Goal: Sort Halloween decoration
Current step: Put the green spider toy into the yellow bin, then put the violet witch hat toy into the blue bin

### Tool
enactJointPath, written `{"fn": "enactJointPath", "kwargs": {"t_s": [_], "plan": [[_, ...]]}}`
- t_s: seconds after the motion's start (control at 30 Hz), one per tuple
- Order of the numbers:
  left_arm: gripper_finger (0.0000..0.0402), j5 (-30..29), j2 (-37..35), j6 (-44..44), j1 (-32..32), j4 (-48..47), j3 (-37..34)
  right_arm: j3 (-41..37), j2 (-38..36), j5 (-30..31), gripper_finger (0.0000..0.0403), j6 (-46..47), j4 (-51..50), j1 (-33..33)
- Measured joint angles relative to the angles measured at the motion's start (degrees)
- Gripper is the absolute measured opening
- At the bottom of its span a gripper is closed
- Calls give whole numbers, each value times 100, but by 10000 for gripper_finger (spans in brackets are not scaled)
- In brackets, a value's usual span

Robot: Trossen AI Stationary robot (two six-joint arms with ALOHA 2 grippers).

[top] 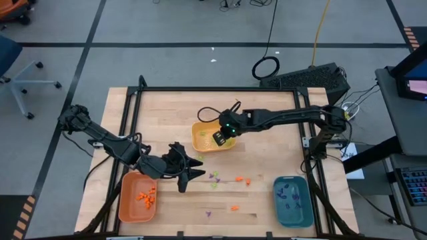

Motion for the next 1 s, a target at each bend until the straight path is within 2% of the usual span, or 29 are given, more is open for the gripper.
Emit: {"fn": "enactJointPath", "kwargs": {"t_s": [0.27,0.7,0.83,1.0], "plan": [[192,202,0,23,0,-191,0,0,210,29,18,315,-122,-113],[192,345,0,-5,2,-500,0,0,175,-33,101,340,-366,-113],[192,346,0,-11,2,-646,0,-2,-49,-153,123,340,-398,-107],[192,348,-2,-14,2,-811,0,-2,-695,-149,132,265,-393,19]]}}
